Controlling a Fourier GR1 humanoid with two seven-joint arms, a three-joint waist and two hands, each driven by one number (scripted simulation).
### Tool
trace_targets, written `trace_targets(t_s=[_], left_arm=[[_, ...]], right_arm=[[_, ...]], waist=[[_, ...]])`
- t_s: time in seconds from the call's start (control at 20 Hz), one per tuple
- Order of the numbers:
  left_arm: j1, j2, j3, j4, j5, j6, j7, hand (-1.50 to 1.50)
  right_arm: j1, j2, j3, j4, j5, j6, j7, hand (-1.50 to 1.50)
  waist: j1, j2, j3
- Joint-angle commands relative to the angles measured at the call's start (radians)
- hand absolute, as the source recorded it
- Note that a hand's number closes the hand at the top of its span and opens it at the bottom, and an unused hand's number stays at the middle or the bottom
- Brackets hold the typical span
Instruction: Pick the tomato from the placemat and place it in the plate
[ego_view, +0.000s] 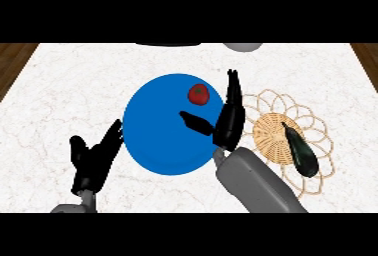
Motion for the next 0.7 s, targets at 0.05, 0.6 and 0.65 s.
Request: trace_targets(t_s=[0.05, 0.6, 0.65], left_arm=[[0.069, 0.032, 0.025, -0.02, 0.027, -0.042, -0.021, 0.0], [0.065, -0.029, -0.021, -0.05, -0.031, 0.027, 0.007, 0.0], [0.04, -0.019, -0.002, -0.058, -0.008, 0.014, 0.05, 0.0]], right_arm=[[0.105, -0.032, -0.06, -0.17, -0.21, 0.088, -0.195, -1.5], [0.598, -0.196, 0.112, -0.553, -0.281, 0.311, -0.435, -1.5], [0.551, -0.21, 0.066, -0.508, -0.271, 0.345, -0.397, -1.5]], waist=[[-0.015, -0.007, -0.001], [-0.038, -0.015, -0.003], [-0.033, -0.013, -0.003]])
